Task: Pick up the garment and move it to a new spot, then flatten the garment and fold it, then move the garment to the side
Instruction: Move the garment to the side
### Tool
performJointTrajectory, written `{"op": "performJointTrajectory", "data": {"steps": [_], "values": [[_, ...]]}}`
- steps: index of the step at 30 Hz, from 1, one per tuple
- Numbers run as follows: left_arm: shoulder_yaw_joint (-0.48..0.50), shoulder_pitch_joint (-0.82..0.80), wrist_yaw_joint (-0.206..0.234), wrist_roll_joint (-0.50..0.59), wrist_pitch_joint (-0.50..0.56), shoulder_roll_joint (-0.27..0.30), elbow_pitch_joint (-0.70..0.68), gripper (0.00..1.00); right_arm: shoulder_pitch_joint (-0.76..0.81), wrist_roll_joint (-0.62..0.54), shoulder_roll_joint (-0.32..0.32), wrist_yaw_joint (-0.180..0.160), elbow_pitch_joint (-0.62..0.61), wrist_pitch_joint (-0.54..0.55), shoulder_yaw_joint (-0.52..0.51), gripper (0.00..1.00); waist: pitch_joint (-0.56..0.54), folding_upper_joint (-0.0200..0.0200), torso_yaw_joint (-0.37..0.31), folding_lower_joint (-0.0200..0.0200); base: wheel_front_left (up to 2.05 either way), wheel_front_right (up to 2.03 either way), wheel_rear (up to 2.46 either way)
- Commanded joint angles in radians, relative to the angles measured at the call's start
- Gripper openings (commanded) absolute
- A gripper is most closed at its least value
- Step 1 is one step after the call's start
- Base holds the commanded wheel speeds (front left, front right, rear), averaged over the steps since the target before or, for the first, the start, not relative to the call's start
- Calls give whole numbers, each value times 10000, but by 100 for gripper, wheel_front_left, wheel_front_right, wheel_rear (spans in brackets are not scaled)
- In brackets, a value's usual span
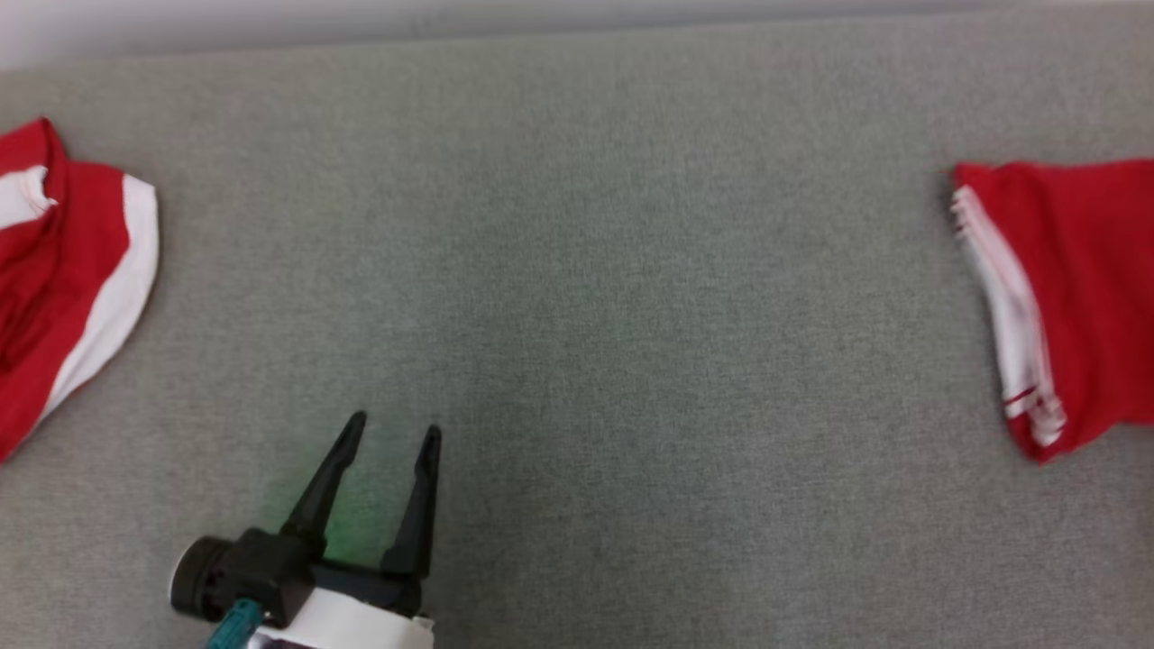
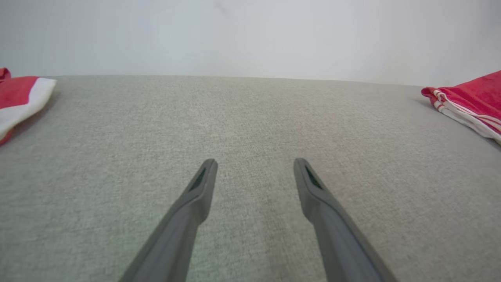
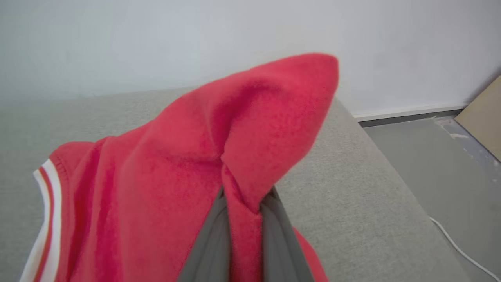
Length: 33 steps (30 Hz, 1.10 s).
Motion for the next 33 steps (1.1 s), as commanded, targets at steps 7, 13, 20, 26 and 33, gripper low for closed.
{"op": "performJointTrajectory", "data": {"steps": [7, 13, 20, 26, 33], "values": [[-361, -395, -123, 114, -3, 15, -420, 100, -1607, -1047, -112, -10, 2445, -1185, -587, 0, 514, -1, 384, -2, 0, 0, 0], [-375, -445, -131, 159, -3, 15, -569, 100, -2869, -2320, -30, -12, 4012, -1721, -1047, 54, 744, -1, 468, -2, 0, 0, 0], [-150, -386, -9, 118, -3, -22, -555, 100, -3130, -3883, 23, -12, 4436, -1743, -2086, 100, 743, -1, 302, -2, 0, 0, 0], [-5, -207, 96, -105, -3, -77, -445, 100, -2324, -5032, 246, -12, 3501, -1747, -3197, 100, 197, -1, 82, -2, 0, 0, 0], [144, 294, 286, -452, -3, -129, -164, 100, -116, -6311, 776, -12, 889, -1746, -4457, 100, -1036, -1, 26, -2, 0, 0, 0]]}}
